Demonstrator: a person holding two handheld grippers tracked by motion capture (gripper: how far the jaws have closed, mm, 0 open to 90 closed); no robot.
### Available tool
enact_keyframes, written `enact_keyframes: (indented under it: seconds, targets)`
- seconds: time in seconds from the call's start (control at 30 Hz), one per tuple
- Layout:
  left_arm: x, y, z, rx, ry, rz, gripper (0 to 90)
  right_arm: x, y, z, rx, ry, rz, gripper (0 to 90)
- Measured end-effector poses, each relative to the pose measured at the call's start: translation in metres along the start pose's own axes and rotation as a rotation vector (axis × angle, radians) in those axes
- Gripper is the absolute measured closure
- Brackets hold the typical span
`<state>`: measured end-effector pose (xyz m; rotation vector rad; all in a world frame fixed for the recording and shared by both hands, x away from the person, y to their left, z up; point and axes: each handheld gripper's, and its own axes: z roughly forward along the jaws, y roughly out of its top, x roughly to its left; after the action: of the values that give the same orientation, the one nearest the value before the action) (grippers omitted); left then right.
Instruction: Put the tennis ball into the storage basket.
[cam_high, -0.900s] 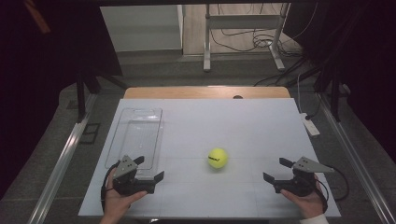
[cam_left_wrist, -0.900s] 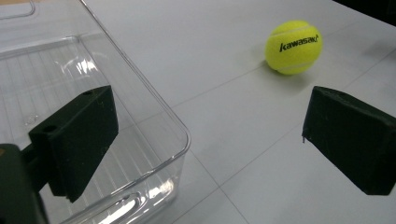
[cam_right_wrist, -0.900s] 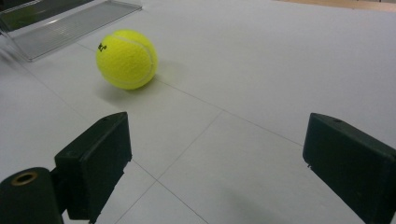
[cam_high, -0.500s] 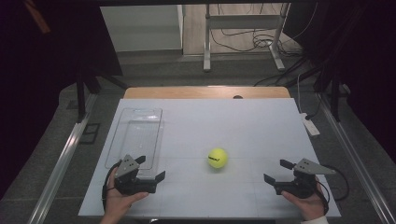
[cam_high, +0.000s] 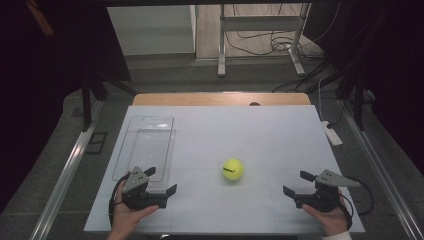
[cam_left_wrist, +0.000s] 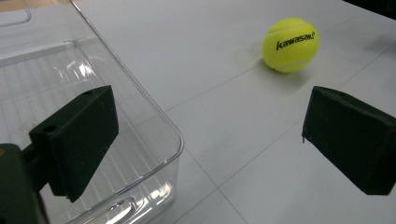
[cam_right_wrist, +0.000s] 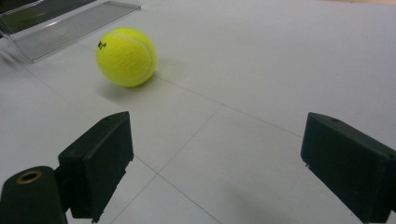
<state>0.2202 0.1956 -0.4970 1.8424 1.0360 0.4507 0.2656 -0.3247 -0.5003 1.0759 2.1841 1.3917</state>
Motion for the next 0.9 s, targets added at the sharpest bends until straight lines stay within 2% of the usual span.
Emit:
enact_keyframes:
  seconds: [0.53,0.9]
  targets:
    - [0.0008,-0.0005,-0.0028,0.004,0.003,0.007,4.4,-0.0011,0.0005,0.0044,0.006,0.004,0.005,9.7]
    - [-0.0022,0.0076,-0.0019,0.004,-0.004,0.025,5.2,-0.0013,-0.0003,0.0024,0.005,0.001,0.008,9.9]
